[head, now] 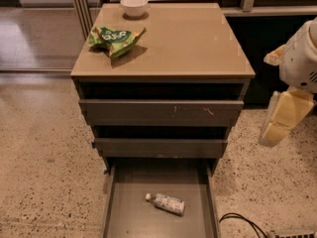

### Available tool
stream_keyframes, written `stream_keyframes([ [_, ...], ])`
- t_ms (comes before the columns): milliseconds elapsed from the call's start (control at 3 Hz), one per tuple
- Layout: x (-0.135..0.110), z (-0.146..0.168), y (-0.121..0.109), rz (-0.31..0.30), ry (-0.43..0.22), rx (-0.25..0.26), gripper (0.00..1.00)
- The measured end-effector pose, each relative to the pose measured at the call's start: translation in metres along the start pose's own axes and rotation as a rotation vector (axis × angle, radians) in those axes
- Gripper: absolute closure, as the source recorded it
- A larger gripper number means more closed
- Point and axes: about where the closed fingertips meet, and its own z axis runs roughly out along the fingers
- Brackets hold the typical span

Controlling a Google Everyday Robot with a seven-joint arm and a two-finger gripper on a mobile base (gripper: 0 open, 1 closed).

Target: Pick blue plastic bottle from bottom drawer and place on counter

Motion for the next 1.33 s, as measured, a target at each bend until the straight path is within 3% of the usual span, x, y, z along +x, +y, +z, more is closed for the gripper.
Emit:
stream_keyframes([
  [667,0.005,0.135,0.029,0.044,-0.030,-0.104,0.00],
  [1000,0.005,0.135,0.029,0.045,-0.030,-0.104,0.00],
  [1333,0.015,0.148,0.030,0.090,-0.020,-0.084,0.00],
])
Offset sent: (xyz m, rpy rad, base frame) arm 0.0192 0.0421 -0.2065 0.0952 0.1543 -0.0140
